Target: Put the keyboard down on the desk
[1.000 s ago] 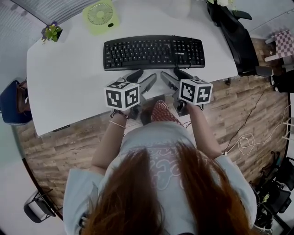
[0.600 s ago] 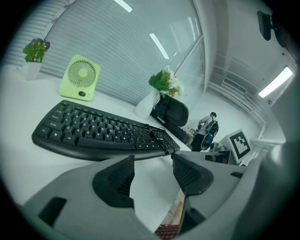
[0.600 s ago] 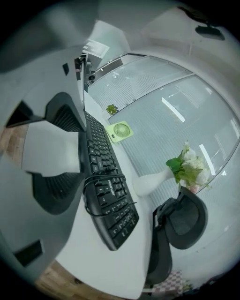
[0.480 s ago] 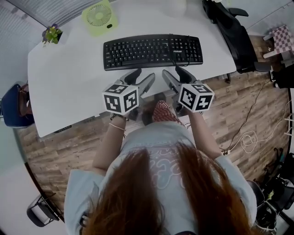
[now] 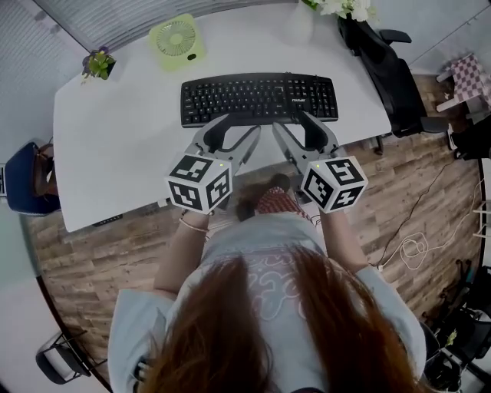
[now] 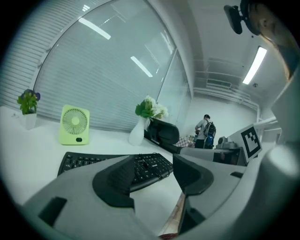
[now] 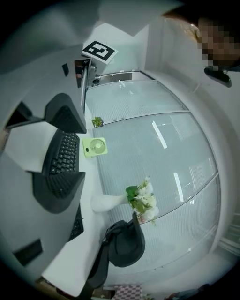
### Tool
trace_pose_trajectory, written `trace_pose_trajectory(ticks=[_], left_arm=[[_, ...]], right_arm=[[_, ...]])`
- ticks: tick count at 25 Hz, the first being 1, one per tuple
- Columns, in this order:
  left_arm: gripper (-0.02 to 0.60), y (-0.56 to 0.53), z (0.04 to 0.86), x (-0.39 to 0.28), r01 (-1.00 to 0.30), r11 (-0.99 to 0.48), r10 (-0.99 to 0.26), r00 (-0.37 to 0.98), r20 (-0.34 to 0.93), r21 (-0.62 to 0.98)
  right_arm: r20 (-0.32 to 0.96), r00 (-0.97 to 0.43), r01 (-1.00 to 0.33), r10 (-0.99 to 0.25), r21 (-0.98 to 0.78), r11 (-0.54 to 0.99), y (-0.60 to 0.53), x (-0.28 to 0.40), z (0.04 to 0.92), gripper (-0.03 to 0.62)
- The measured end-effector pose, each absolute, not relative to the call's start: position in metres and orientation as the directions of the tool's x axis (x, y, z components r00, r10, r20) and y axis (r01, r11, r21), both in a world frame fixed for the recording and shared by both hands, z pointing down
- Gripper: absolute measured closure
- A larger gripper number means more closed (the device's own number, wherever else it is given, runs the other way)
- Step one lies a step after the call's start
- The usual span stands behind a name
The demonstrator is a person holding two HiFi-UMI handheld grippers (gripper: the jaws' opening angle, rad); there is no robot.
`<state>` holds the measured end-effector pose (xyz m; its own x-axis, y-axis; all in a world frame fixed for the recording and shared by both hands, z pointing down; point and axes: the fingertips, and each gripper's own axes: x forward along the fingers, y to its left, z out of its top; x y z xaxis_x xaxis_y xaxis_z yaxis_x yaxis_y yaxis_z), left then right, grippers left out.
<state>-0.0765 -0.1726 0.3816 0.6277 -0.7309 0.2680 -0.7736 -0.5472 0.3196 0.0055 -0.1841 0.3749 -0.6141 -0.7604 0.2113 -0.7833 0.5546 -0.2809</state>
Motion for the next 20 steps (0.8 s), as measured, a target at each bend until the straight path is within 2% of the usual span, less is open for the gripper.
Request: trace_pose_trajectory(ticks=[6, 15, 20], left_arm=[[0.345, -0.173, 0.340, -0.085, -0.791, -0.565, -0.773, 0.606, 0.186, 0.234], [0.345, -0.171, 0.293, -0.086, -0.762, -0.603, -0.769, 0.634, 0.082, 0.235], [0.347, -0.168, 0.279, -0.084, -0.757, -0.619, -0.767, 0.640, 0.047, 0.209]], right_arm=[[0.093, -0.647, -0.745, -0.756, -0.287, 0.602, -0.181, -0.001, 0.332, 0.339], [0.012, -0.664, -0.736, -0.748, -0.189, 0.650, -0.175, -0.002, 0.289, 0.339], [-0.018, -0.674, -0.725, -0.738, -0.176, 0.666, -0.172, -0.005, 0.277, 0.372]])
